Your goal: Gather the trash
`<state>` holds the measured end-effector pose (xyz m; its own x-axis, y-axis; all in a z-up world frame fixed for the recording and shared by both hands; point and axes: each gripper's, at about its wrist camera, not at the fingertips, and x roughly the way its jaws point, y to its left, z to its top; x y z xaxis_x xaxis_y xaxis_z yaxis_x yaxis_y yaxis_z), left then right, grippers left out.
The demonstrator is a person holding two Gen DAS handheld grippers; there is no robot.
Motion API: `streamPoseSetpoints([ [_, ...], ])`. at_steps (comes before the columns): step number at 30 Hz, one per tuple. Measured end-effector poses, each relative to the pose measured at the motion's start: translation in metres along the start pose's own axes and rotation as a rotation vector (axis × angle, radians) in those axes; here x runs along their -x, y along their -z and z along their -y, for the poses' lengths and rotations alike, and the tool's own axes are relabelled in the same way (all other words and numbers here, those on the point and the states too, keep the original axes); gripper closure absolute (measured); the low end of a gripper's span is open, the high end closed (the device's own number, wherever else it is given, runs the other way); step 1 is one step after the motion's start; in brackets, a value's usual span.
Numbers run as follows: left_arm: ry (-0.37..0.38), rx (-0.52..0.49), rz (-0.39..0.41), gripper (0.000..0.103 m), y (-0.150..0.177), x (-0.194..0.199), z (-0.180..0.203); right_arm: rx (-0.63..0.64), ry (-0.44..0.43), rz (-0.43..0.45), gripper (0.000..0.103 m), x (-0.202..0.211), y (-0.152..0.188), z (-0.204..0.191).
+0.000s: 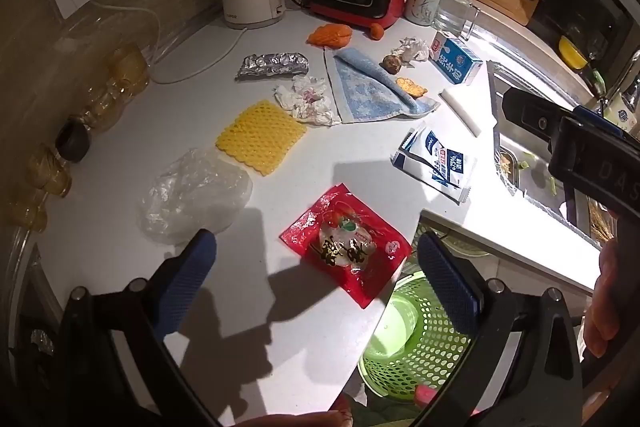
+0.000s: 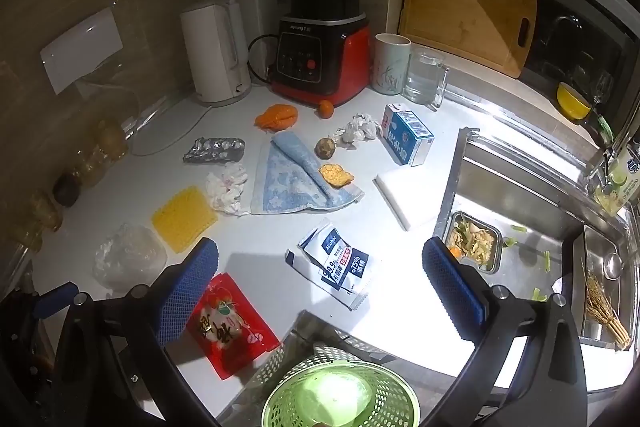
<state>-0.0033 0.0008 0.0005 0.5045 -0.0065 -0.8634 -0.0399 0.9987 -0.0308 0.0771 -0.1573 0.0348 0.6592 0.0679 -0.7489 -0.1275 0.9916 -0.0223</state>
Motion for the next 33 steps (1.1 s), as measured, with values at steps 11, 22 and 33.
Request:
streamPoseSetpoints([
  [11,-0.001,0.008,-0.008,0.007,-0.0004,-0.0017,-0.0025,0.002,-0.002,-0.003,0.002,0.0000,0.0047,-0.0020],
  [22,0.000,0.004,-0.011,0.007,-0.0006,-0.0019,-0.0029,0.001,-0.005,-0.006,0.002,0.0001,0.0048,-0.0011],
  [33,-0.003,0.004,-0.010,0.007,-0.0001,-0.0021,-0.0017,-0.001,-0.006,-0.013,0.002,0.0005,0.0077,0.0021],
])
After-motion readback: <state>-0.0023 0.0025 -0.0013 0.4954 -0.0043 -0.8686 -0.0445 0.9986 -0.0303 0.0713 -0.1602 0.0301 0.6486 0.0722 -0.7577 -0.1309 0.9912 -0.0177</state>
